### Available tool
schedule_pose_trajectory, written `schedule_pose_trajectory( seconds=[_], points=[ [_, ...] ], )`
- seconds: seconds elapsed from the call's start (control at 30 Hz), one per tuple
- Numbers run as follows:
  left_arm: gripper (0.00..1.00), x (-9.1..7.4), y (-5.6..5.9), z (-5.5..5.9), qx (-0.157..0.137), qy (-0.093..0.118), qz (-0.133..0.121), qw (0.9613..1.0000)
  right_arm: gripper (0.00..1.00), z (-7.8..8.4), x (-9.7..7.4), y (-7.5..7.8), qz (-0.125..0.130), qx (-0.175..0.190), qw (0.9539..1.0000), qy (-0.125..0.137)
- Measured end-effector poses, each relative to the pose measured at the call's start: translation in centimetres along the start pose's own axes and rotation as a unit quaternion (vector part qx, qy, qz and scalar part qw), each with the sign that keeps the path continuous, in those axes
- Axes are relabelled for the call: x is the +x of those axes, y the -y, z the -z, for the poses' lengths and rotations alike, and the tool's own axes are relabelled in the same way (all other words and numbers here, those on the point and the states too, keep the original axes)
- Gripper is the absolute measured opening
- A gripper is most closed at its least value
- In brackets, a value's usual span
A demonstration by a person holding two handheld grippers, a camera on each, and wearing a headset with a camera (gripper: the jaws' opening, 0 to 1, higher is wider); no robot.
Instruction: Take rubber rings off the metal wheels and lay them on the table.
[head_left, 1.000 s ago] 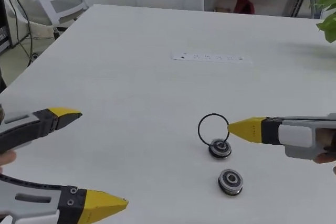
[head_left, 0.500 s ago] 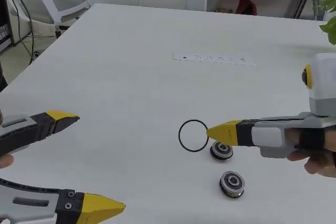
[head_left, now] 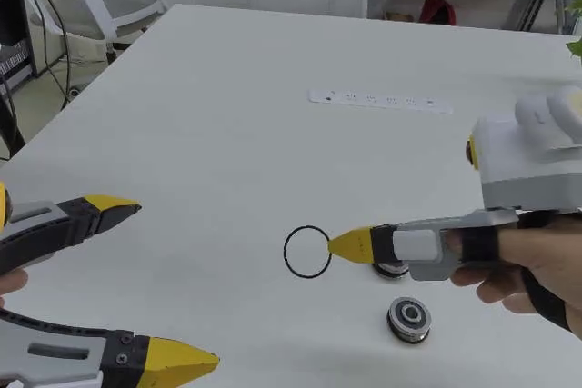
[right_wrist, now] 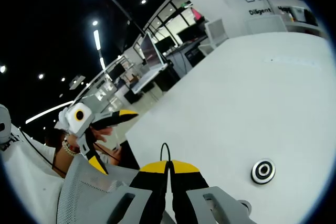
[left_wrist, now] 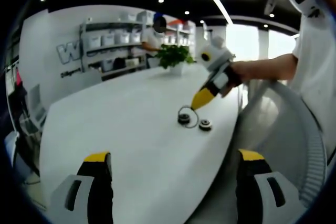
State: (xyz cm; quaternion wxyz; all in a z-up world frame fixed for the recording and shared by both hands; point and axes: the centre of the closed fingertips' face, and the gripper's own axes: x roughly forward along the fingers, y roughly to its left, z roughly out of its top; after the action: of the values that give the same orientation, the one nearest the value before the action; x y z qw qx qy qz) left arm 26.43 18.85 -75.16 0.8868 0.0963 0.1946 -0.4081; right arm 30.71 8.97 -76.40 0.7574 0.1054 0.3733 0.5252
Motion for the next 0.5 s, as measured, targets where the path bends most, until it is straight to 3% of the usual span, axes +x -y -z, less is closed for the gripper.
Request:
schedule_pose_trajectory(
  seconds=[0.5],
  points=[
    [1.00,-0.1,0.0,-0.1,0.007,-0.005,-0.001,1.0000,0.00,1.8,2.0,2.2,0.032,0.004,0.9987,-0.040]
  ],
)
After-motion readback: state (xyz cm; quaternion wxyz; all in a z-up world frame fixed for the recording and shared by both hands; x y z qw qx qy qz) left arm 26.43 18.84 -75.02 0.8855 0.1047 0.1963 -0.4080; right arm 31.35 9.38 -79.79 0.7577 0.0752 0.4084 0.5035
